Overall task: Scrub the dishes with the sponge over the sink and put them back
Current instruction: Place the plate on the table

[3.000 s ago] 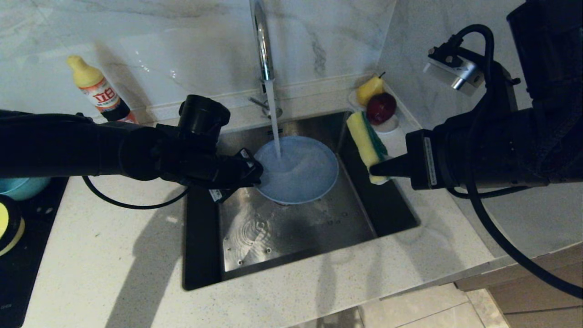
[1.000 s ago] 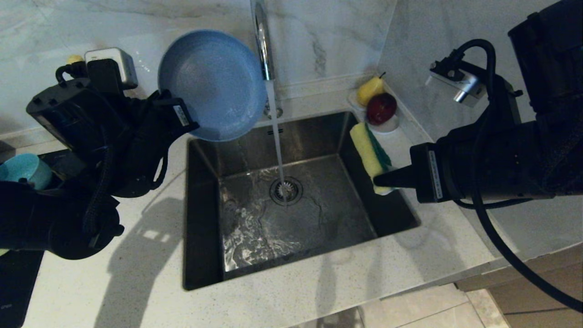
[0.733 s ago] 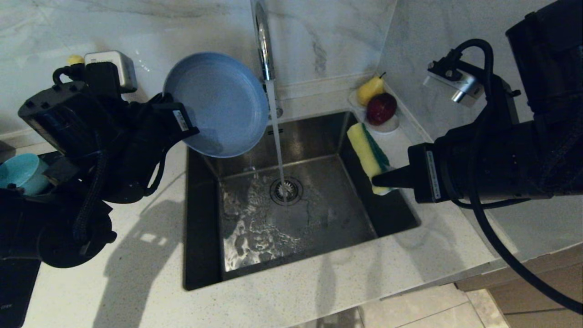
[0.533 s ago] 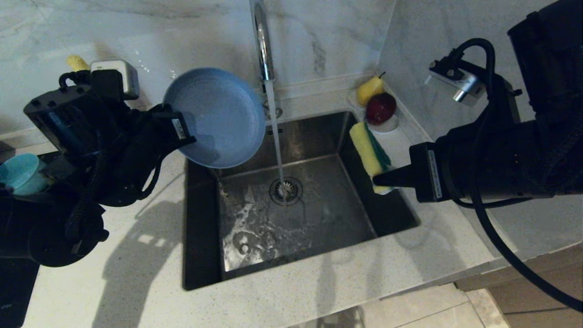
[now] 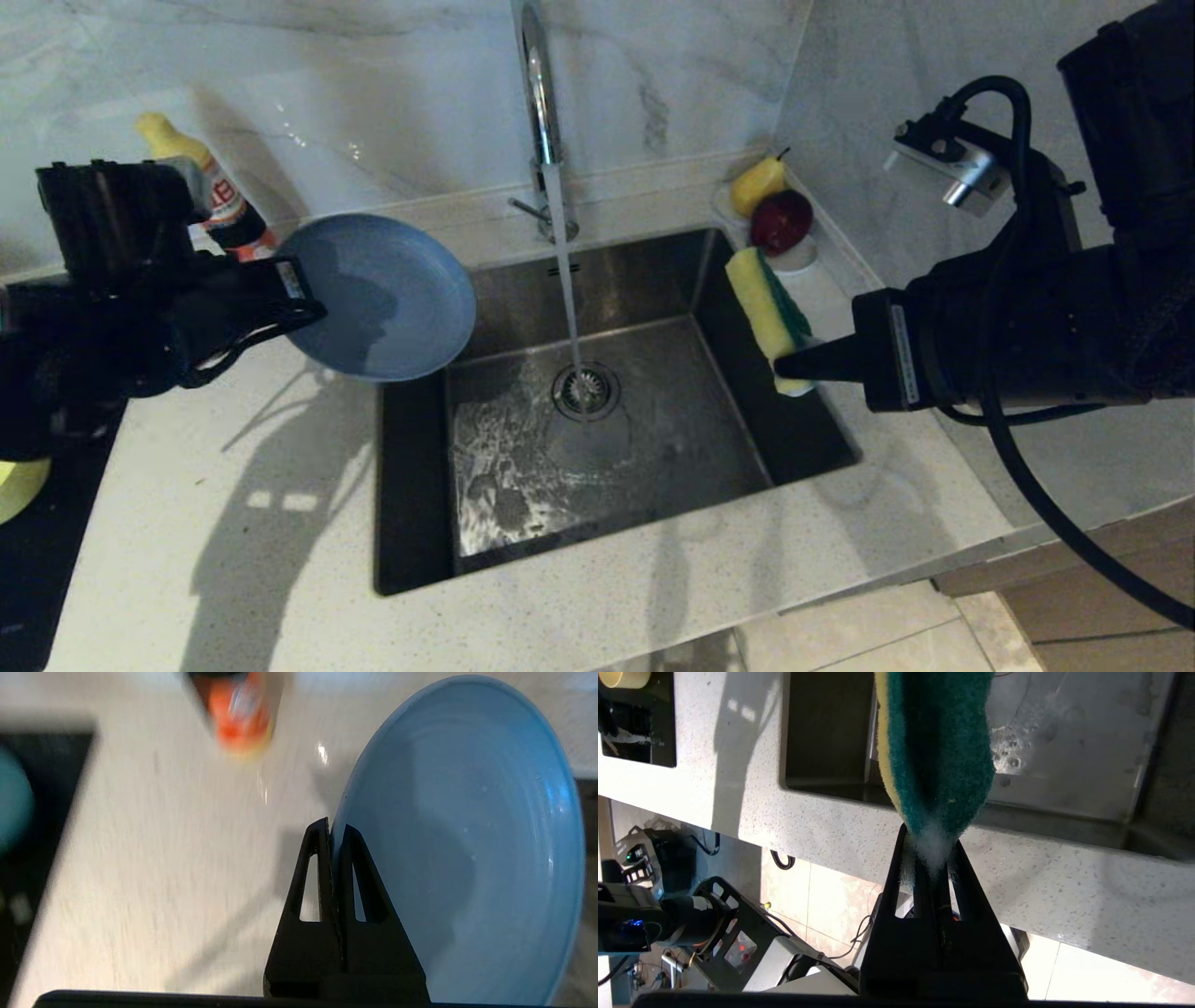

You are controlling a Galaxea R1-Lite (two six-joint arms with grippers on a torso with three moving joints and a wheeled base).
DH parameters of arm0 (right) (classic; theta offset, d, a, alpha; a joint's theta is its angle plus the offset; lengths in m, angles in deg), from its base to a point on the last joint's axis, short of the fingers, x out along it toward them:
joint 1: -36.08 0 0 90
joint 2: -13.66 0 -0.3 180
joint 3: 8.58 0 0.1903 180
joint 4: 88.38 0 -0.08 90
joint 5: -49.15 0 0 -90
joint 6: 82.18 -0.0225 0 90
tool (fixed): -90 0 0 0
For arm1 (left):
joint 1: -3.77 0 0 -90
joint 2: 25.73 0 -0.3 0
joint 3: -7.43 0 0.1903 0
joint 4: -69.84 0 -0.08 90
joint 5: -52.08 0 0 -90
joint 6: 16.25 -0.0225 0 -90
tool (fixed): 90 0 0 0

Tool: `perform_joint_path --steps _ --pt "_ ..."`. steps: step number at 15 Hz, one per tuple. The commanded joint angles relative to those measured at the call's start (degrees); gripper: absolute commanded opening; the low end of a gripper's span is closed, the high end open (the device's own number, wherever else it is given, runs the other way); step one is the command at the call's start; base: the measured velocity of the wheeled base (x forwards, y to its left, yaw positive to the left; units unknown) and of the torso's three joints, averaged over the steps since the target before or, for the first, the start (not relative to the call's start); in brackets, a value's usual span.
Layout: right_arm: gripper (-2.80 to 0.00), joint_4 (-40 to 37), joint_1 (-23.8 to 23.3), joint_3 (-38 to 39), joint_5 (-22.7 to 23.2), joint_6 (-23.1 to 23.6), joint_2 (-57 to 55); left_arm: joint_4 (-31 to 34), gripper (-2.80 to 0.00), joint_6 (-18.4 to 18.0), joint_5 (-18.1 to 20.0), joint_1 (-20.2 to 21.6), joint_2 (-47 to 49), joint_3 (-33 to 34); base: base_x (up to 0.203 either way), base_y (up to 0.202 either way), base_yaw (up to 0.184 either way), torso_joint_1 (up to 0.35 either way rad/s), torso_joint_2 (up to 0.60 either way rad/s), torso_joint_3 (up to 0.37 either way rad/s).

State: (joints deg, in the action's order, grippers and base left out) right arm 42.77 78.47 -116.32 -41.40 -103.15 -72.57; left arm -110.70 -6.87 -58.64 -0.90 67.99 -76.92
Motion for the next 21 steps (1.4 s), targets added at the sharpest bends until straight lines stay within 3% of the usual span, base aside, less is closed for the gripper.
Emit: perform_joint_path --steps 1,3,6,13,16,19,21 --pt "-2.8 -0.17 -0.83 0.19 0.01 -0.21 -0.17 19.7 -2.8 10.01 9.36 7.01 -3.42 -6.2 0.0 0.0 0.0 0.0 0.0 0.0" --pt "-2.8 -0.17 -1.96 0.61 1.07 -0.23 -0.25 27.07 -2.8 16.68 16.85 13.61 -4.14 -9.02 0.0 0.0 0.0 0.0 0.0 0.0" --pt "-2.8 -0.17 -3.36 0.96 3.19 -0.04 -0.25 28.33 -2.8 21.77 17.9 19.85 -4.48 -7.66 0.0 0.0 0.0 0.0 0.0 0.0" --pt "-2.8 -0.09 -3.56 0.17 3.81 -0.13 -1.95 20.56 -2.8 22.36 17.74 26.83 -1.67 2.6 0.0 0.0 0.0 0.0 0.0 0.0" --pt "-2.8 -0.15 -3.89 0.15 5.65 -0.39 -2.18 19.59 -2.8 22.14 17.86 28.23 -0.61 5.88 0.0 0.0 0.0 0.0 0.0 0.0" --pt "-2.8 -0.12 -4.14 0.89 5.63 -0.37 -1.39 12.49 -2.8 21.63 18.39 29.56 2.82 8.33 0.0 0.0 0.0 0.0 0.0 0.0" --pt "-2.8 -0.17 -4.59 1.05 5.65 -0.39 -1.09 11.42 -2.8 21.71 19.9 29.63 3.49 8.22 0.0 0.0 0.0 0.0 0.0 0.0"
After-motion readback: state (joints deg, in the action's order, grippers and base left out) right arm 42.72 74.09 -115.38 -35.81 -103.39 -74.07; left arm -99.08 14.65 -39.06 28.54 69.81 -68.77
